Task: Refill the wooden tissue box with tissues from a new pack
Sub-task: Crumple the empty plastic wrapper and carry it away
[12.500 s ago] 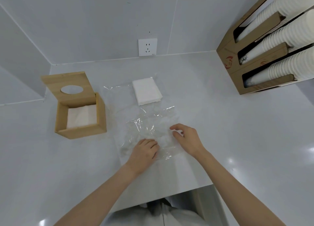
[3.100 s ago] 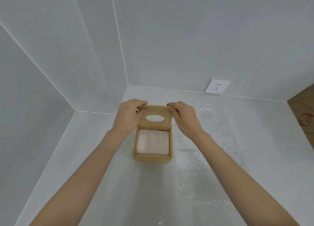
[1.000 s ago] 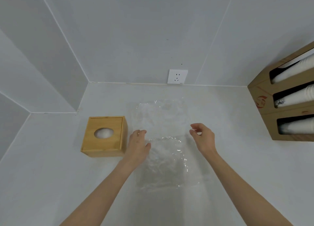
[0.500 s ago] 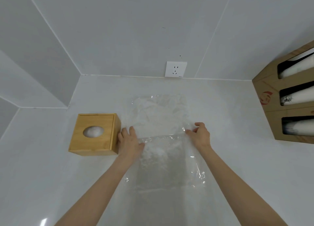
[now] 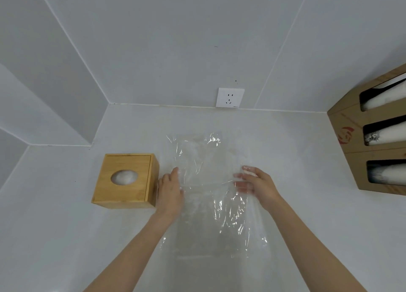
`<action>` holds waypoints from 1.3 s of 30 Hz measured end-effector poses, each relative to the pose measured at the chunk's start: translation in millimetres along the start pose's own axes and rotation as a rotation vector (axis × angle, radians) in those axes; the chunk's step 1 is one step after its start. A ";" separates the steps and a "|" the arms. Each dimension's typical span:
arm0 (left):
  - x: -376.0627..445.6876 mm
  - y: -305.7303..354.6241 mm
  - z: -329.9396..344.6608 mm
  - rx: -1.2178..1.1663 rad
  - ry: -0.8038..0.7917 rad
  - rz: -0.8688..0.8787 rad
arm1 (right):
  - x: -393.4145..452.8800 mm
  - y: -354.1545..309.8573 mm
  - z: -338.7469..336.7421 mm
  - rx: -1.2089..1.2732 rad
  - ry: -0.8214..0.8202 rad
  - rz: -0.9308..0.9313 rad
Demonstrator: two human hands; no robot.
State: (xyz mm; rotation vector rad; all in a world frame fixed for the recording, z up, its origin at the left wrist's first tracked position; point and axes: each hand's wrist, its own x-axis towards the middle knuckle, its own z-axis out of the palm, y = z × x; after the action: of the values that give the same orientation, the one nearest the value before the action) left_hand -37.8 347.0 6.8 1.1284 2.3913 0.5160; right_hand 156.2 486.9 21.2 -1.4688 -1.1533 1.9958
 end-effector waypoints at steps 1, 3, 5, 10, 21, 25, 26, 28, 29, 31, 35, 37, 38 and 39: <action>0.9 0.4 -0.7 -0.067 0.025 -0.004 | -0.2 -0.7 -1.4 -0.002 -0.002 -0.008; 4.1 2.7 -4.5 -0.222 0.083 -0.034 | -0.3 -3.5 -5.9 0.000 0.011 -0.025; 9.5 6.4 -10.9 -0.412 0.114 -0.128 | -1.5 -8.5 -10.9 0.025 0.036 -0.038; 14.3 14.8 -46.6 -1.245 -0.006 -0.427 | -11.0 -27.0 -23.4 0.089 0.076 -0.098; -5.7 26.5 -126.6 -1.102 0.096 -0.007 | -60.7 -72.4 -16.6 0.006 0.082 -0.457; -8.5 24.2 -141.3 -0.841 0.118 0.102 | -72.1 -86.3 -14.0 -0.173 -0.005 -0.476; -8.1 23.8 -143.0 -0.744 0.139 0.116 | -73.9 -87.9 -13.8 -0.235 -0.016 -0.465; -9.1 23.6 -144.4 -0.555 0.205 0.139 | -75.9 -87.7 -12.5 -0.359 0.020 -0.458; -10.5 22.9 -145.4 -0.485 0.241 0.155 | -77.4 -86.7 -10.1 -0.420 0.068 -0.471; -11.5 21.3 -146.8 -0.414 0.289 0.195 | -79.6 -84.4 -8.0 -0.551 0.186 -0.530; -11.4 19.4 -149.3 -0.399 0.275 0.250 | -82.7 -84.0 -11.0 -0.851 0.290 -0.644; -12.8 21.3 -150.7 -0.402 0.226 0.269 | -82.3 -87.5 -12.5 -1.008 0.321 -0.610; -14.1 22.8 -151.0 -0.414 0.196 0.293 | -82.4 -90.1 -12.6 -1.102 0.327 -0.587; -15.6 25.1 -151.0 -0.437 0.159 0.316 | -83.3 -93.5 -10.5 -1.210 0.319 -0.571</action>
State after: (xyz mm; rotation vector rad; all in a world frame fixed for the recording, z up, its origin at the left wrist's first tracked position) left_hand -94.3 328.3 148.7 1.2970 2.0778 1.2073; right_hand 182.6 484.4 144.0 -1.5150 -2.4283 0.5598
